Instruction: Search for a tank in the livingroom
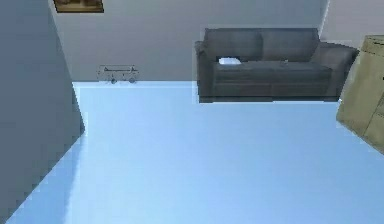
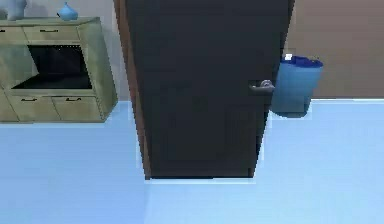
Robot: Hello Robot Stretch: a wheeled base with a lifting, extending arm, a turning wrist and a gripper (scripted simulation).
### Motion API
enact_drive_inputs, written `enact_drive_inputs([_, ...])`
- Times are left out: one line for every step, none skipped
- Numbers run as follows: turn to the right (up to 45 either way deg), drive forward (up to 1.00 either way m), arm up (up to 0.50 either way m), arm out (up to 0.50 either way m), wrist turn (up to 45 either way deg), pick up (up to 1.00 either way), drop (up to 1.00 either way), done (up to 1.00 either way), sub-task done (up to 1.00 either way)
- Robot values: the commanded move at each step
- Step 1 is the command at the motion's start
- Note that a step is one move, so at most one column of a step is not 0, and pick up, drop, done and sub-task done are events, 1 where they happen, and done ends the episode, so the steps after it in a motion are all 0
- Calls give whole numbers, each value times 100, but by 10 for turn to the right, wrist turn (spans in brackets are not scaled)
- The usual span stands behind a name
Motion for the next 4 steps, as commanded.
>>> enact_drive_inputs([0,50,0,0,0,0,0,0,0])
enact_drive_inputs([-240,0,0,0,0,0,0,0,0])
enact_drive_inputs([0,100,0,0,0,0,0,0,0])
enact_drive_inputs([0,100,0,0,0,0,0,0,0])
